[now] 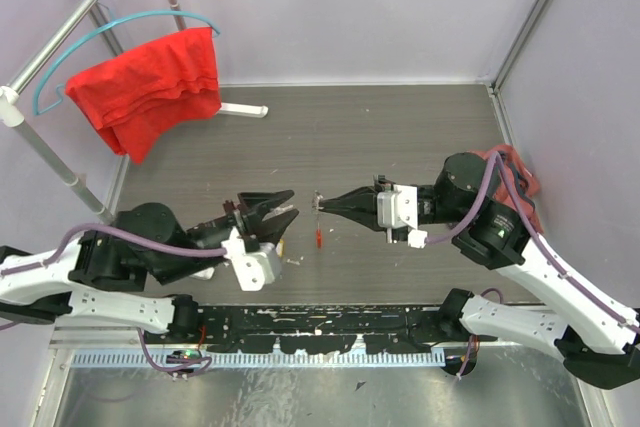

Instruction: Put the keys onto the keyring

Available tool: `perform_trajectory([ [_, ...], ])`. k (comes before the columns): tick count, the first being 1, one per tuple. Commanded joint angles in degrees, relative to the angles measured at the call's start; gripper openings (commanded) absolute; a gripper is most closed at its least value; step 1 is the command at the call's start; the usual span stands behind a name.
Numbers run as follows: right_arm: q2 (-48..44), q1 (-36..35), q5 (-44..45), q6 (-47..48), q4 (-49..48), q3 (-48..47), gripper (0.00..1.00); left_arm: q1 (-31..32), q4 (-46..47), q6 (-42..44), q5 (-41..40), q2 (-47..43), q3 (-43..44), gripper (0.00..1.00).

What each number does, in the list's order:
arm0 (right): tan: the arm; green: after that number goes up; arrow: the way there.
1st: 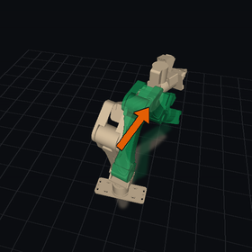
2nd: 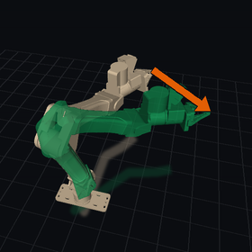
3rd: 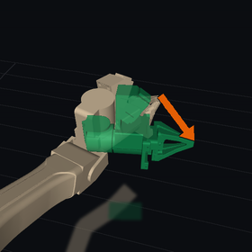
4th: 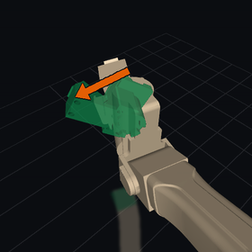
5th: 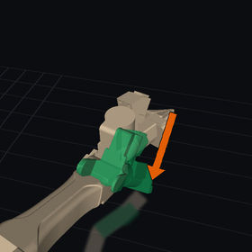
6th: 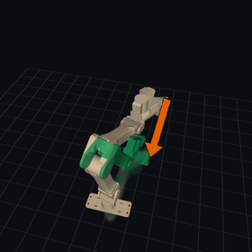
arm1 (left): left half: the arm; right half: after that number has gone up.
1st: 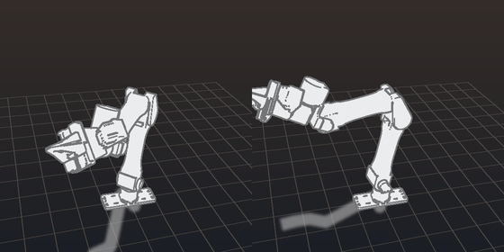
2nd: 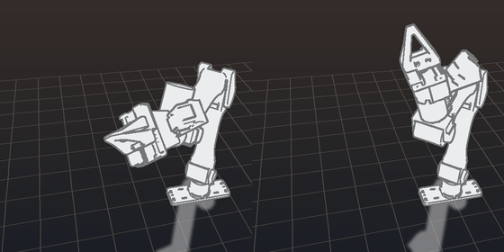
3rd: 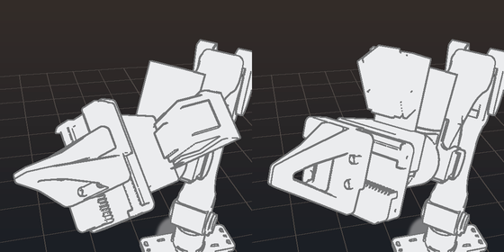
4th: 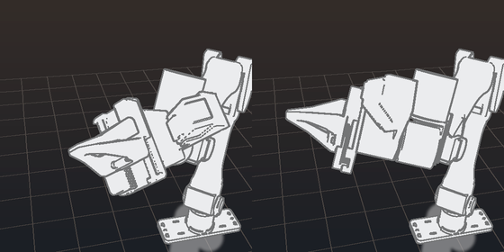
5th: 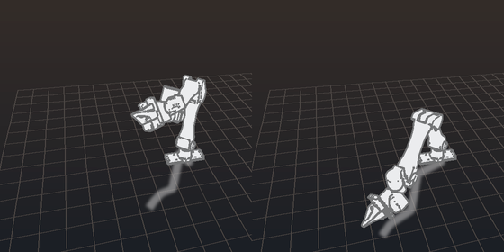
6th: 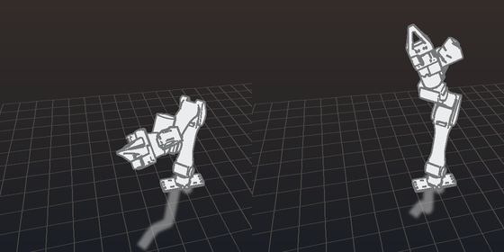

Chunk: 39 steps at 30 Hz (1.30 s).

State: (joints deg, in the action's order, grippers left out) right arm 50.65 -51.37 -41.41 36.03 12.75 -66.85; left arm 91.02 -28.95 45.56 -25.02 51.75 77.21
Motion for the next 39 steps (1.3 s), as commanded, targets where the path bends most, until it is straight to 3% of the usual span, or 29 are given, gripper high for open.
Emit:
perform_trajectory([
  [1,-1.29,-0.22,-1.28,-1.29,-5.89,-0.95,0.01,0.29,7.88,-4.98,4.32,-2.48,-2.31,0.39],
  [22,-4.94,-0.26,-4.49,-1.65,-10.61,-0.09,0.01,0.22,11.5,-7.29,11.83,1.09,-1.03,0.38],
  [39,-5.09,-0.22,-6.59,-1.54,-9.25,-1.08,0.01,0.26,13.18,-6.43,14.14,2.57,0.21,0.31],
])
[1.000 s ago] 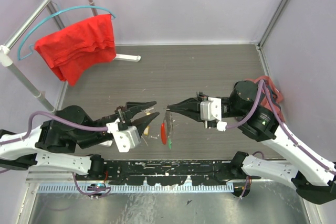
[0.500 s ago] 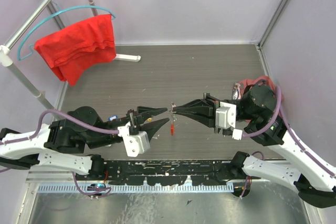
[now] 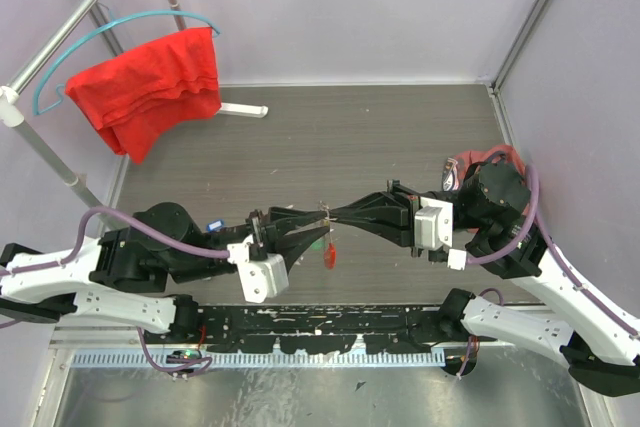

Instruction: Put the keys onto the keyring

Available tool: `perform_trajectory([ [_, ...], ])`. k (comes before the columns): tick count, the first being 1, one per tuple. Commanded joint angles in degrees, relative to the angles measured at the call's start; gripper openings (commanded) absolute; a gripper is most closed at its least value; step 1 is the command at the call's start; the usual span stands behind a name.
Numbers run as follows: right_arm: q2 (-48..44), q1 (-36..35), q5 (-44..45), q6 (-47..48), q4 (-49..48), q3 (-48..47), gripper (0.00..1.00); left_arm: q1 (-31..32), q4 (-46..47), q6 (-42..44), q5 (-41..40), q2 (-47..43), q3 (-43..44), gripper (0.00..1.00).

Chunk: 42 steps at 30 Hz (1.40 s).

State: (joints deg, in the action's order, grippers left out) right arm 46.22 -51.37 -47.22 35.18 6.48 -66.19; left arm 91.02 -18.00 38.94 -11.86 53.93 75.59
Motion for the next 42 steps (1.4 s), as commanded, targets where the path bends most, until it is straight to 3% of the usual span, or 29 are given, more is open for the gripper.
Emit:
perform_trajectory([
  [1,-0.64,-0.16,-0.89,-0.72,-2.84,-1.81,0.01,0.21,2.31,0.27,0.96,0.56,1.84,0.3],
  [15,-0.42,-0.22,-1.51,0.21,-0.59,-2.28,0.02,0.27,2.3,0.47,1.5,1.29,2.72,0.24],
  [25,-0.71,-0.22,-1.92,0.07,-0.46,-2.56,0.04,0.21,1.75,1.22,-1.03,2.07,2.58,0.05],
  [30,-0.78,-0.21,-1.91,0.15,-0.59,-2.72,0.04,0.27,1.9,1.41,-1.85,1.76,2.28,0.2],
  [42,-0.92,-0.22,-1.54,0.24,-0.9,-2.78,0.04,0.25,1.65,1.66,-2.78,1.24,1.82,0.23],
])
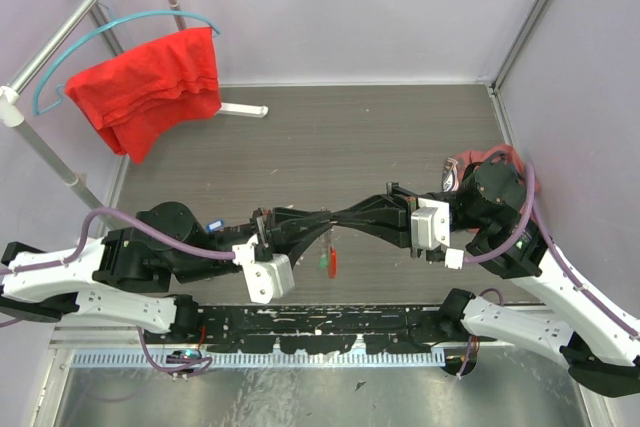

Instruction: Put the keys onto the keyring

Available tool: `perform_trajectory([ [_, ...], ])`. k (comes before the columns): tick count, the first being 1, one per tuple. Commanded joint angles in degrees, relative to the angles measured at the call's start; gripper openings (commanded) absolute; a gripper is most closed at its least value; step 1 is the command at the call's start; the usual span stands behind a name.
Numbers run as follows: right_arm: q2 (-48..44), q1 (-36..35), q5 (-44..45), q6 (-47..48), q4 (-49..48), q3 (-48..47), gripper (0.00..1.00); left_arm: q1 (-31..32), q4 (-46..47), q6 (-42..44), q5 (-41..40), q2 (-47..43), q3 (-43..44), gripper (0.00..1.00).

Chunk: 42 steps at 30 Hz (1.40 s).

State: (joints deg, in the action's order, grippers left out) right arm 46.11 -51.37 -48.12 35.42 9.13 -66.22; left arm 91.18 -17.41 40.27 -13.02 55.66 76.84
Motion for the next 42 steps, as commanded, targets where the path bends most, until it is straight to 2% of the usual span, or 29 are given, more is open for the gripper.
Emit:
perform_trajectory([
  [1,-0.81,-0.22,-0.46,0.0,-3.56,-2.73,0.04,0.08,0.98,0.18,-1.61,-0.54,0.59,0.23],
  [42,-1.28,-0.21,0.05,-0.42,-4.18,-2.7,0.04,0.04,1.33,-0.62,-0.77,-0.77,-0.12,0.22],
])
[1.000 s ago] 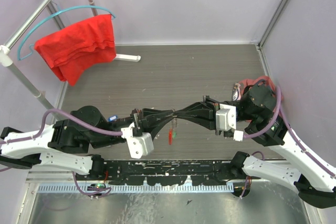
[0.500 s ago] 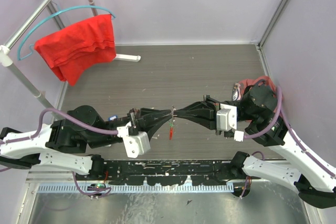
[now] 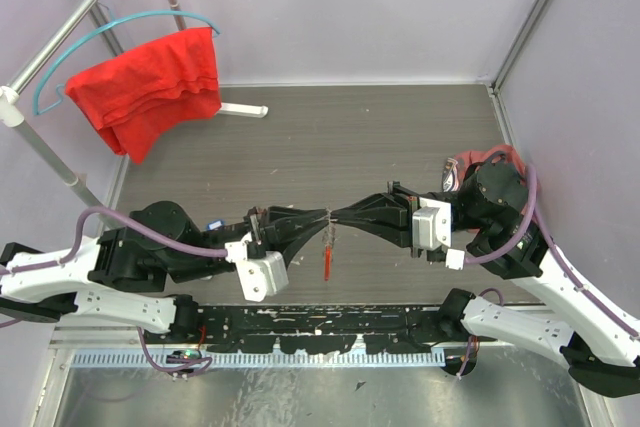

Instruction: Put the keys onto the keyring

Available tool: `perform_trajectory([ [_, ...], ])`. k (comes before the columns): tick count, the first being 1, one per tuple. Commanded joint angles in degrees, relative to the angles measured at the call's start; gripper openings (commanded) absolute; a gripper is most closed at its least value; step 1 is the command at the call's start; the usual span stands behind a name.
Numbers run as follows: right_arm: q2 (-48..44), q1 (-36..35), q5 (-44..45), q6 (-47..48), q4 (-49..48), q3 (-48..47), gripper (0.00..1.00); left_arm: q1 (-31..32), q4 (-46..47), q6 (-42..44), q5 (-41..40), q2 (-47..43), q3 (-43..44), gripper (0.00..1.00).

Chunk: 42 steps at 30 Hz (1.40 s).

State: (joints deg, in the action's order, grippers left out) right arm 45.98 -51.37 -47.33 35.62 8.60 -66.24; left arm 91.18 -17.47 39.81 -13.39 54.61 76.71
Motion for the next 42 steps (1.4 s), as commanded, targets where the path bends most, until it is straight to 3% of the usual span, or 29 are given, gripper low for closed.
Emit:
perform_trajectory([
  [1,-1.22,-0.21,-0.71,-0.63,-3.68,-2.66,0.04,0.05,1.39,-0.16,-0.39,0.39,0.09,0.22],
  [12,-1.44,-0.19,-0.77,-0.81,-3.8,-2.53,0.05,-0.04,1.04,-0.39,-0.48,1.36,0.18,0.21],
  [17,-1.37,-0.22,-0.82,-0.82,-3.66,-2.59,0.05,-0.35,0.53,-0.56,-0.26,1.55,0.59,0.04],
  [20,-1.09,-0.22,-0.92,-0.58,-3.28,-2.65,0.06,-0.41,0.56,-0.68,-0.15,1.54,0.83,0.0],
  [24,-0.76,-0.18,-0.66,-0.15,-2.7,-2.79,0.15,-0.51,0.22,-0.7,-0.99,1.89,1.63,0.0],
  [29,-0.24,-0.22,1.01,0.88,1.42,-4.4,0.44,-1.02,-1.07,-0.68,-2.31,2.1,2.35,0.0],
  [34,-0.45,-0.22,4.76,0.91,6.26,-5.8,0.47,-2.27,-2.36,-1.7,-4.53,2.29,2.88,0.0],
  [42,-3.42,-0.18,17.67,-12.06,7.12,-1.73,0.41,-8.72,-4.76,-6.94,-4.08,0.58,1.86,0.0],
])
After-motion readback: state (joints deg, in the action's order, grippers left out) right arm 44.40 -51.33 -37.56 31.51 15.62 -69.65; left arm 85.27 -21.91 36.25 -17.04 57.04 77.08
